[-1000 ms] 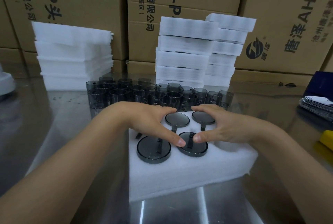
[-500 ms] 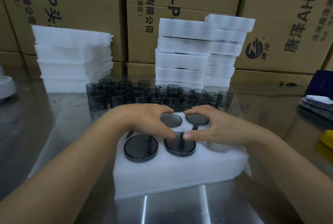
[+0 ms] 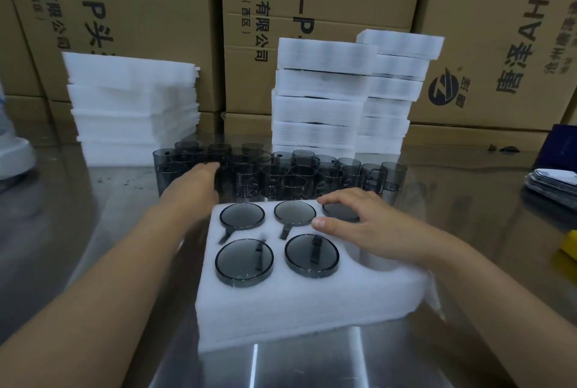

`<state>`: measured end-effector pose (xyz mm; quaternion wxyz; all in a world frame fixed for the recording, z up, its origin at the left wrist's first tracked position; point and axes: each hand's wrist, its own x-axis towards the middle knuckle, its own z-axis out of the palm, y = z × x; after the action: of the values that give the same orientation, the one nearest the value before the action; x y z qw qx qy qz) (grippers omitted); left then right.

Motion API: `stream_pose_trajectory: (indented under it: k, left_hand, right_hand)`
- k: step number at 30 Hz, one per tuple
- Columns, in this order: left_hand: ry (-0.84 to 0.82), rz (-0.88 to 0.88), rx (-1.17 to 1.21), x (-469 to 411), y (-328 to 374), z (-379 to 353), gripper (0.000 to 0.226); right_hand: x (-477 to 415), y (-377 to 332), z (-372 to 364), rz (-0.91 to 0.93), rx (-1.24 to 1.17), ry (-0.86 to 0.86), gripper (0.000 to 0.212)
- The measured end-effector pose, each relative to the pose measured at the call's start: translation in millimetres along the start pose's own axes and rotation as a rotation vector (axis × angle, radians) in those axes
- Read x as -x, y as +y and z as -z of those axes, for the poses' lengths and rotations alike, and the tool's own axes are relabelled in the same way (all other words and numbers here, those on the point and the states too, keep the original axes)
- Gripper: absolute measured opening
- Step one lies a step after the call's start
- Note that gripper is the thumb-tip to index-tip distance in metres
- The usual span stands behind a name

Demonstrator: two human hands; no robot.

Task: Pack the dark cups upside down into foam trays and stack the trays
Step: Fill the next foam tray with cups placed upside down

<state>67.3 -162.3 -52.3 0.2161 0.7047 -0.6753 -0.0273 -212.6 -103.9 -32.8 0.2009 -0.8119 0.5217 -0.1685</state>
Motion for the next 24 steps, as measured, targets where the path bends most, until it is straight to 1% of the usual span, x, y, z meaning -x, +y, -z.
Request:
stream_pose_trajectory:
  k: [3, 6, 8, 10, 14, 18, 20, 22, 24]
  left_hand:
    - [0.022, -0.028, -0.029, 1, -2, -5, 0.058]
    - [0.087, 0.007, -0.032, -1, -4, -7, 0.058]
    - [0.095, 0.026, -0.036, -2, -6, -9, 0.054]
    - [0.121, 0.045, -0.030, -1, -6, -10, 0.046]
    - [0.237, 0.056, -0.012, 1, -5, -6, 0.022]
    - [0.224, 0.031, -0.044, 3, 0, -2, 0.009]
    - [0.250, 0.017, -0.059, 4, 7, 1, 0.006]
    - [0.313, -0.006, -0.077, 5, 16, 6, 0.007]
    - [0.367, -0.019, -0.065, 7, 26, 12, 0.010]
  right_hand:
    - [0, 0, 0, 0.002, -0.013, 0.001, 0.094]
    - [0, 1, 0, 0.011, -0.016, 0.008, 0.090]
    - [0, 1, 0, 0.012, -0.012, 0.007, 0.088]
    - [0, 1, 0, 0.008, -0.009, 0.005, 0.088]
    - [0, -1, 0, 0.001, -0.021, 0.002, 0.087]
    - [2, -4, 1, 0.008, -0.028, 0.009, 0.079]
    - [2, -4, 1, 0.009, -0.027, 0.013, 0.077]
    - [2, -4, 1, 0.013, -0.020, 0.017, 0.073]
    - [1, -4, 0, 0.021, -0.014, 0.025, 0.065]
